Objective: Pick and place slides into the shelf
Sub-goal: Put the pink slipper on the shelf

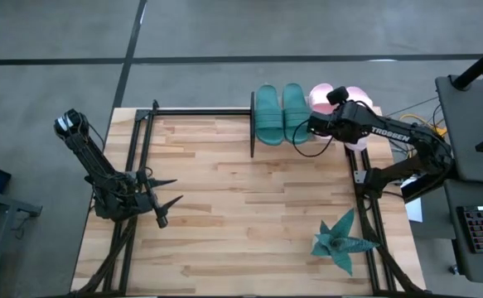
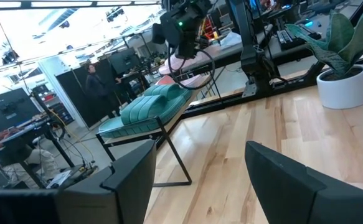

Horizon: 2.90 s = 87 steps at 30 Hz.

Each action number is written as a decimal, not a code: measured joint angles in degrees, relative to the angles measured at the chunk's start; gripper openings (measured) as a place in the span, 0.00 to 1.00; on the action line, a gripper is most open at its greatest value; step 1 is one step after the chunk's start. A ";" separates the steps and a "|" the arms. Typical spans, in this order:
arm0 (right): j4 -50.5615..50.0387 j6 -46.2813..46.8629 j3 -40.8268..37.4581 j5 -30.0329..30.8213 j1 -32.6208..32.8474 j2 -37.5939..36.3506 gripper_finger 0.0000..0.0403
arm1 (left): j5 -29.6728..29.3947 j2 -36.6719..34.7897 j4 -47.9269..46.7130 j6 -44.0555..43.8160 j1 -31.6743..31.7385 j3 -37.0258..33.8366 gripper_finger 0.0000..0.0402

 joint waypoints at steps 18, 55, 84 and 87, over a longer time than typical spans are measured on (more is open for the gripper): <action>12.56 -11.21 -1.36 -0.77 -6.55 5.53 0.02 | 0.01 0.13 -0.04 -0.03 0.00 0.00 0.57; 21.80 -7.72 -4.18 -5.22 -6.12 1.36 0.41 | -0.01 0.09 -0.04 -0.06 0.01 0.00 0.57; 15.64 11.35 -4.24 -11.17 0.13 -12.07 0.43 | -0.01 0.02 -0.02 -0.08 0.00 0.02 0.57; 15.37 13.70 -4.24 -11.17 0.13 -13.99 0.43 | 0.01 0.09 -0.04 -0.07 -0.01 0.02 0.57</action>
